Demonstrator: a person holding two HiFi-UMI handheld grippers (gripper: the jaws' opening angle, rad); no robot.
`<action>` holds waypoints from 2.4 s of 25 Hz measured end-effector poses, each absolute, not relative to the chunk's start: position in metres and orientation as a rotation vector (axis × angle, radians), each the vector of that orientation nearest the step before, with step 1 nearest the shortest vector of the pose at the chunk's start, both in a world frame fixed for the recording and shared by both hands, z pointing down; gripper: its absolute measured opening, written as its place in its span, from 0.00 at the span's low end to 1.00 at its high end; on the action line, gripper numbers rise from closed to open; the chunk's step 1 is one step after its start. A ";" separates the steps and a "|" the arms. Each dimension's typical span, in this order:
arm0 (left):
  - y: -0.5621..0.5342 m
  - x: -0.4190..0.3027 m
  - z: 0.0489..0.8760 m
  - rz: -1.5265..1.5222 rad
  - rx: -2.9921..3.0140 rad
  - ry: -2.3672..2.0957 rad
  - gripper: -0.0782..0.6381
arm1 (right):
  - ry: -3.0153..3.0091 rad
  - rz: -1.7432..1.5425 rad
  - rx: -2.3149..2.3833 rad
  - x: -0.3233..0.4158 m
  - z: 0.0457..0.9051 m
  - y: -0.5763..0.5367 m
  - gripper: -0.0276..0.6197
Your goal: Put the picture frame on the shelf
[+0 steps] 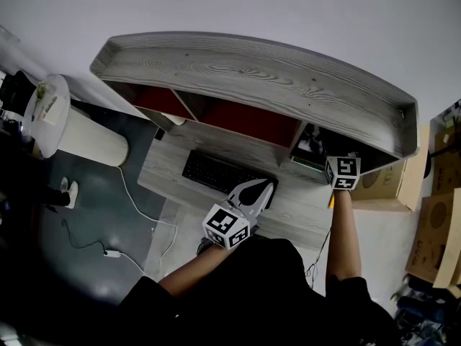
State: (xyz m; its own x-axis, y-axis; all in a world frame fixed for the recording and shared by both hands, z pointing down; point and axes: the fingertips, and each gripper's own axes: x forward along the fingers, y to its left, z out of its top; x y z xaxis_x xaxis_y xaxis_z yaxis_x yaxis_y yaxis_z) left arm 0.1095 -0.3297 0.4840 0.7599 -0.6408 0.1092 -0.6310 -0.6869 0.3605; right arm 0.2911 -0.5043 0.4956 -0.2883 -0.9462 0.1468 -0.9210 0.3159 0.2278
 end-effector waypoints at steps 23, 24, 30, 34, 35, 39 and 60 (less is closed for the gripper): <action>-0.320 0.115 0.479 -0.046 2.603 -0.939 0.13 | -2.484 0.079 1.788 0.287 0.491 -0.474 0.31; -0.319 0.114 0.479 -0.051 2.603 -0.939 0.13 | -2.493 0.091 1.787 0.286 0.490 -0.469 0.29; -0.311 0.102 0.475 -0.081 2.607 -0.946 0.13 | -2.517 0.123 1.846 0.274 0.473 -0.427 0.11; -0.306 0.085 0.469 -0.101 2.621 -0.961 0.13 | -2.535 0.119 1.878 0.262 0.459 -0.390 0.09; -0.304 0.080 0.468 -0.107 2.623 -0.966 0.13 | -2.536 0.124 1.887 0.259 0.456 -0.380 0.09; -0.295 0.056 0.463 -0.123 2.634 -0.987 0.13 | -2.490 0.155 1.936 0.245 0.447 -0.338 0.08; -0.091 -0.140 0.491 -0.097 2.634 -0.927 0.13 | -2.131 0.292 2.096 0.112 0.486 -0.026 0.08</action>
